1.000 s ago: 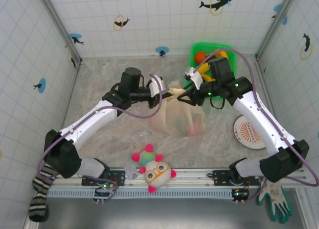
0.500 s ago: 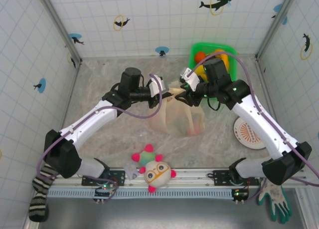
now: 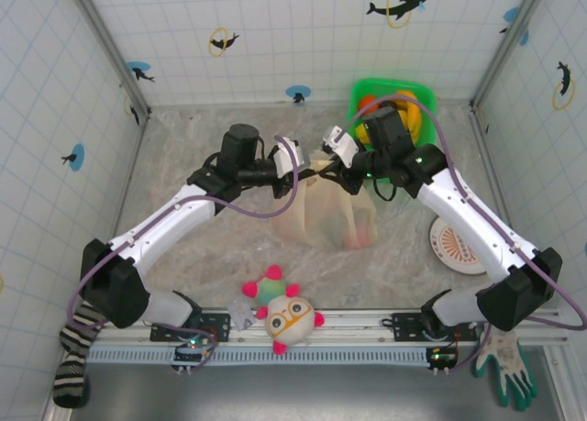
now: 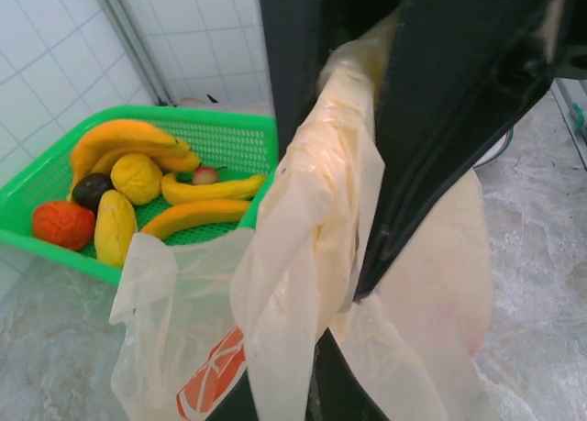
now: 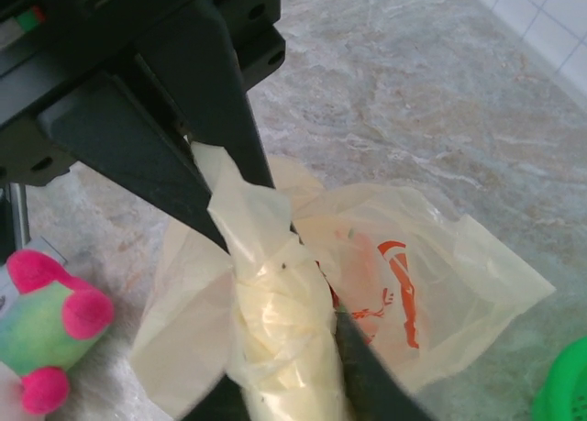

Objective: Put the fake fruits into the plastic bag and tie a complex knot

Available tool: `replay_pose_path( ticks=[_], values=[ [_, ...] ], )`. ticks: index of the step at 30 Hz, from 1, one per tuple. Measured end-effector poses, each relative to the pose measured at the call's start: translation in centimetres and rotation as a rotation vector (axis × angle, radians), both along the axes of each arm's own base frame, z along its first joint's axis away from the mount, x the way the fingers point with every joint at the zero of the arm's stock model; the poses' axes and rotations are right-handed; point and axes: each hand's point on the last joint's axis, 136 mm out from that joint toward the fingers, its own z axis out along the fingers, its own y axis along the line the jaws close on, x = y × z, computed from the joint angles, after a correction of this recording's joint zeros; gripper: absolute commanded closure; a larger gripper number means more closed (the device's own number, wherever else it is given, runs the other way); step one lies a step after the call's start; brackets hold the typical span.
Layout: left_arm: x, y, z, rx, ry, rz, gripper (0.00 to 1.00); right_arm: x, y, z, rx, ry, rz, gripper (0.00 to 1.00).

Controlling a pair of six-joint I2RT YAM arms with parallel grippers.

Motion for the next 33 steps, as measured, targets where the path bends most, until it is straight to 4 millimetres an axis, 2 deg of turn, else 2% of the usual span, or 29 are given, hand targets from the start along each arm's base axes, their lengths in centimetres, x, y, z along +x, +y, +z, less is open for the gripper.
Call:
replay_pose_path(
  ticks=[1,3,10,15,21,24,26,29,33],
  values=[
    [0.0,0.1,0.2,-0.002,-0.005,0.003,0.79,-0.1,0.0,0.0,-0.001,0.001,0.000,1.00],
    [-0.1,0.3,0.8,-0.014,-0.020,0.016,0.68,0.0,0.0,-0.1,-0.008,0.000,-0.006,1.00],
    [-0.1,2.6,2.9,-0.075,-0.043,0.083,0.44,0.7,-0.2,0.0,-0.016,-0.027,-0.036,1.00],
    [1.3,4.7,3.2,-0.111,-0.009,0.166,0.40,1.0,-0.3,0.1,-0.022,-0.038,-0.049,1.00],
    [5.1,7.6,5.2,-0.178,-0.010,0.289,0.40,1.0,-0.3,0.0,-0.026,-0.042,-0.051,1.00],
    [6.8,7.1,6.4,-0.195,-0.024,0.278,0.40,0.9,-0.2,0.1,-0.027,-0.046,-0.047,1.00],
    [7.7,6.2,6.4,-0.197,-0.018,0.243,0.40,1.0,-0.2,0.0,-0.031,-0.055,-0.048,1.00],
    [8.3,5.1,5.3,-0.190,0.006,0.175,0.40,1.3,-0.2,0.1,-0.034,-0.087,-0.051,1.00],
    [8.0,4.1,3.1,-0.172,0.035,0.078,0.38,1.1,-0.4,0.0,-0.029,-0.145,-0.051,1.00]
  ],
)
